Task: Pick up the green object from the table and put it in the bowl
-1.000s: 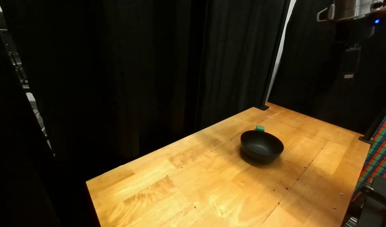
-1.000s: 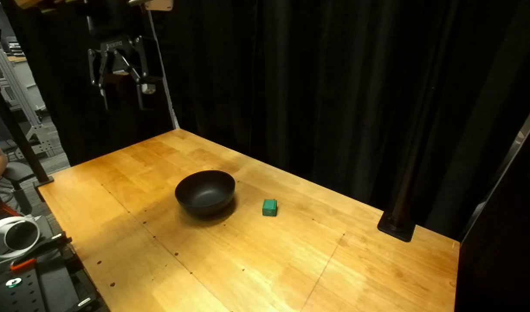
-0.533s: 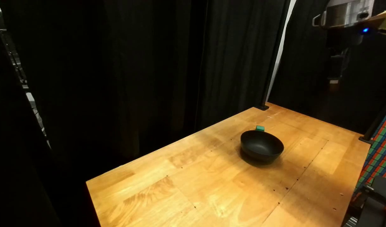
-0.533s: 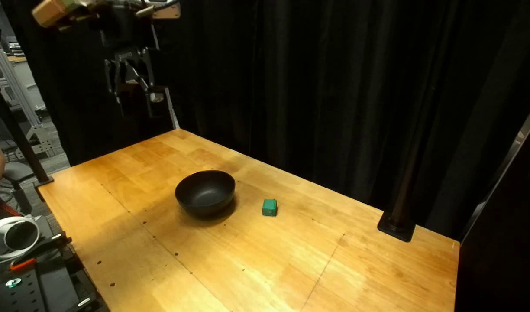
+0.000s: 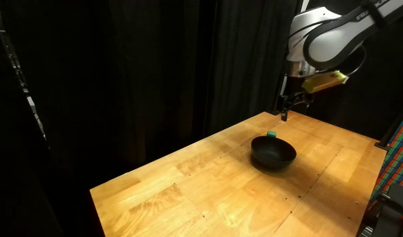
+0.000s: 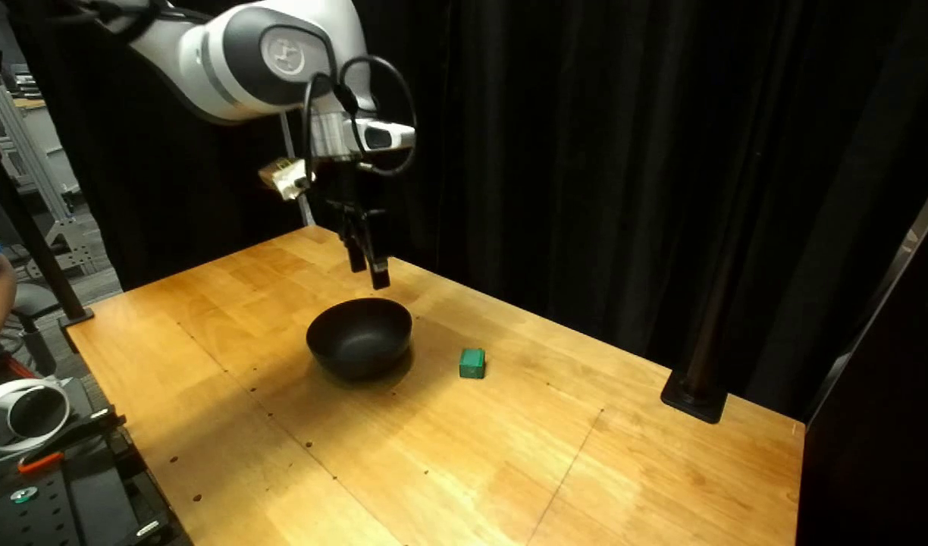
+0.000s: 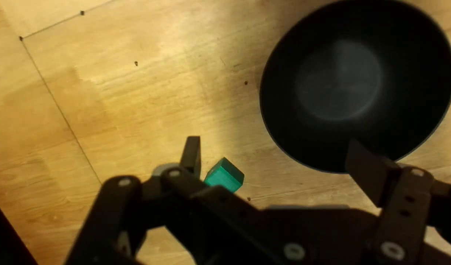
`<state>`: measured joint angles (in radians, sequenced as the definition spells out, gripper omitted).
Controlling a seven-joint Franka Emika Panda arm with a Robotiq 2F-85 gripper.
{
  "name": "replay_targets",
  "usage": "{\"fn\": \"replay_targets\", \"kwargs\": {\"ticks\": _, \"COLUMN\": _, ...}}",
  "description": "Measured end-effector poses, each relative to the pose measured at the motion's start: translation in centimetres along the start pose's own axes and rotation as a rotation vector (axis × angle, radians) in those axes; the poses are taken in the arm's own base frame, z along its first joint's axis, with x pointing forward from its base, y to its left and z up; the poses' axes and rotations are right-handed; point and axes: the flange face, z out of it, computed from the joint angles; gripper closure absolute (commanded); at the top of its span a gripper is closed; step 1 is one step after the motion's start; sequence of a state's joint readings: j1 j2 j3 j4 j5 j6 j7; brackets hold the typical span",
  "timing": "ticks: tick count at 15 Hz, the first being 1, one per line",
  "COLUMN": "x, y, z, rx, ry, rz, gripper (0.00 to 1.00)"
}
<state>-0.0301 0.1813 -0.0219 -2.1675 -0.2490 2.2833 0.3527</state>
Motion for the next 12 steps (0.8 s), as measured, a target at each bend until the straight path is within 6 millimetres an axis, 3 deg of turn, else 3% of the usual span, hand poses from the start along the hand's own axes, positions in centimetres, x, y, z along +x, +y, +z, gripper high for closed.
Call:
{"fn": "replay_targets", "kwargs": {"ticks": 6, "x": 6.9, "y": 0.1, "z": 7.0, "rx": 0.055, "ry": 0.062, "rz": 0.305, "gripper": 0.0}}
{"fn": "replay_targets", "kwargs": {"ticks": 12, "x": 9.9, "y": 1.4, "z": 11.9, "rx": 0.088, "ry": 0.074, "rz": 0.529, "gripper": 0.0}}
